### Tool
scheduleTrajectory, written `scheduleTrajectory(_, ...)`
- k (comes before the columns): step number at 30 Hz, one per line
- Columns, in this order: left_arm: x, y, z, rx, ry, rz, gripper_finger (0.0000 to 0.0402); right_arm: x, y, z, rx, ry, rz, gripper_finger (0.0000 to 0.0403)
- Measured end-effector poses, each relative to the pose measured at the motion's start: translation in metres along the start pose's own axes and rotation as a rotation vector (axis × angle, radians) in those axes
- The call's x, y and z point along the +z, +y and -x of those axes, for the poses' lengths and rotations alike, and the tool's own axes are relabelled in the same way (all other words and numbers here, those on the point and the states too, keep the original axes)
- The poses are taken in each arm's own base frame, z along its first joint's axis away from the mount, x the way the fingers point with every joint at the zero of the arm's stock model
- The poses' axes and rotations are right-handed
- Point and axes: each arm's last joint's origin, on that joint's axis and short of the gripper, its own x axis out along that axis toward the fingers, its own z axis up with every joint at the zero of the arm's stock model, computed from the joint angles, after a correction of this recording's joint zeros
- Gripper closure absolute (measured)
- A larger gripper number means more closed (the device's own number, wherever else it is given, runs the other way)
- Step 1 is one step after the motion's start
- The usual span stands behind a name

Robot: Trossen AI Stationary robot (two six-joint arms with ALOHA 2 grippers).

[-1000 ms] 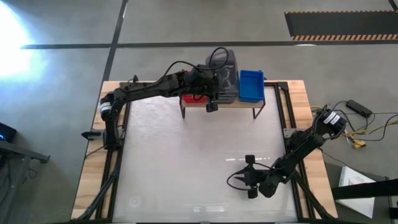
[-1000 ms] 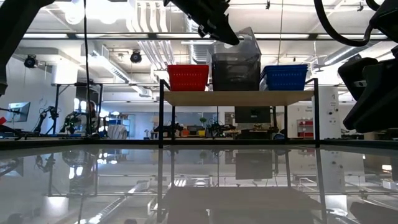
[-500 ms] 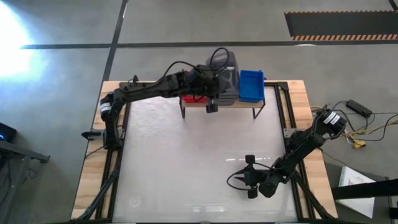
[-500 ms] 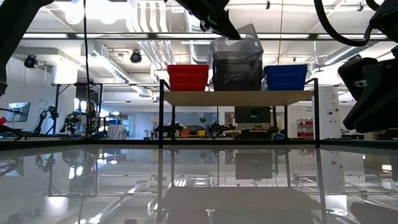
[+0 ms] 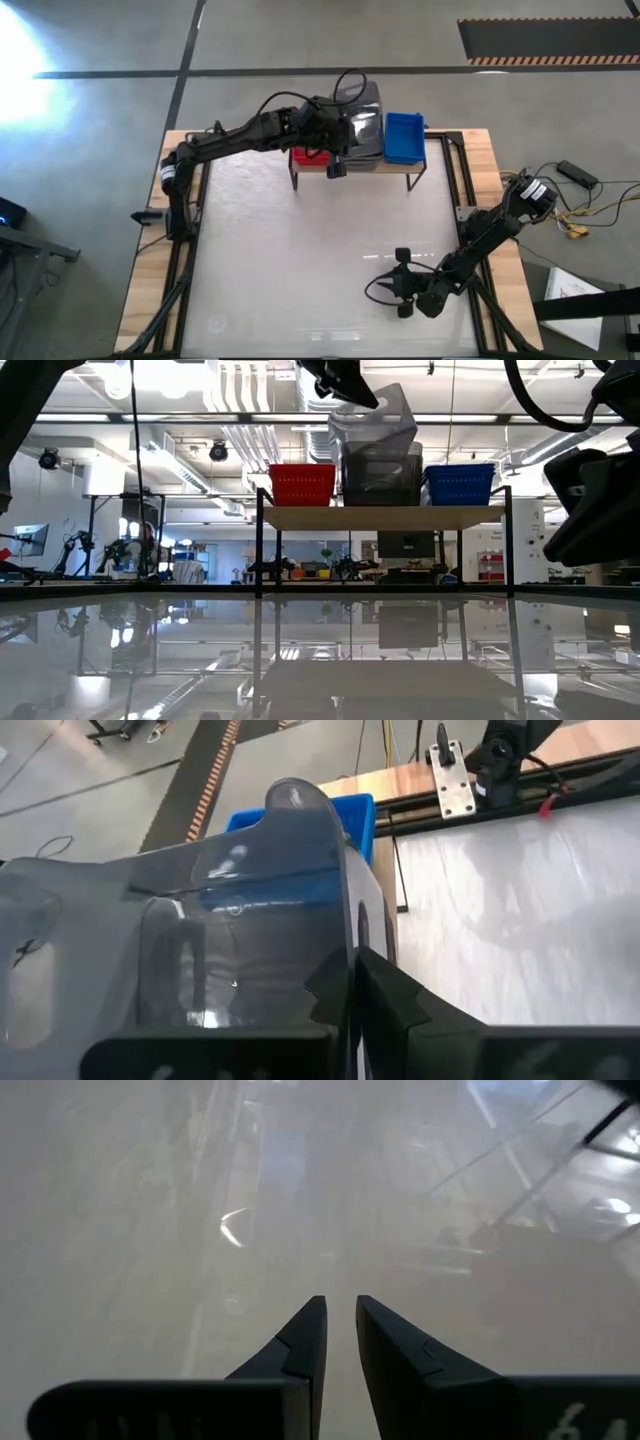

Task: Stack baskets on shelf by color
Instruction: Stack the black bin into the black bin on the shelf

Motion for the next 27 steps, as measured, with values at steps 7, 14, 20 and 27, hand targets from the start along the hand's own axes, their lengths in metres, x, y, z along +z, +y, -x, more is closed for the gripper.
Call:
scheduleTrajectory(7, -0.010, -0.004, -0.018, -0.019, 0.067, 0.005, 0.0401, 0.000, -0.001, 0.000, -0.039, -0.015, 0.004, 0.0351)
scheduleTrajectory(14, -0.011, -0.004, -0.024, -0.004, 0.067, 0.005, 0.0401, 0.000, -0.001, 0.000, -0.038, -0.015, 0.001, 0.0351)
scheduleTrajectory(20, -0.008, -0.002, -0.019, 0.005, 0.066, 0.012, 0.0369, 0.000, -0.001, 0.000, -0.038, -0.013, 0.003, 0.0351)
scheduleTrajectory(27, 0.005, -0.001, -0.008, 0.026, 0.021, 0.016, 0.0344, 0.000, -0.001, 0.000, -0.038, -0.012, 0.003, 0.0351)
